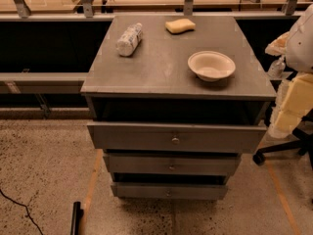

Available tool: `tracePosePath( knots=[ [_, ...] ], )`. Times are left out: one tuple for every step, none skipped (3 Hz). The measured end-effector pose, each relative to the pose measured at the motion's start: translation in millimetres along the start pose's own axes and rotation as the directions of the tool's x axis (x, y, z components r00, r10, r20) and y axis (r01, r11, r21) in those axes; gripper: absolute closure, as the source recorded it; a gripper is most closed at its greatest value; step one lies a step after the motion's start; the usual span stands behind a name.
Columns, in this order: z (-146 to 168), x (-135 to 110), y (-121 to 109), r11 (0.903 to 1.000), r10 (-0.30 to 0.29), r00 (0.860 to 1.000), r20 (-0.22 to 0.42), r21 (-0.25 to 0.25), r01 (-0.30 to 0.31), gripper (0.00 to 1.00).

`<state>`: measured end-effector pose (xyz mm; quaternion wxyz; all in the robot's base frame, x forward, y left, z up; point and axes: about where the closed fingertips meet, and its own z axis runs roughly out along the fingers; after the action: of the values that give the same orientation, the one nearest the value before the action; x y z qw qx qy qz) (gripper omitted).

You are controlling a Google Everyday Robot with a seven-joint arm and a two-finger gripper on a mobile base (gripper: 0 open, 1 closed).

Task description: Move paper bowl near blue plastic bottle

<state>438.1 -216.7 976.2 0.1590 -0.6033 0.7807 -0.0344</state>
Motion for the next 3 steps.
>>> tracePosePath(
  knots=[
    [0, 0, 0, 1.0, 0.0, 1.0, 0.0, 0.0, 0.0, 0.0],
    [15, -6, -42, 1.0, -0.005, 0.994, 0.112, -0.008, 0.006, 0.0],
    [44, -12, -86, 0.9995, 0.03, 0.972, 0.233, -0.019, -0.026, 0.0]
  ],
)
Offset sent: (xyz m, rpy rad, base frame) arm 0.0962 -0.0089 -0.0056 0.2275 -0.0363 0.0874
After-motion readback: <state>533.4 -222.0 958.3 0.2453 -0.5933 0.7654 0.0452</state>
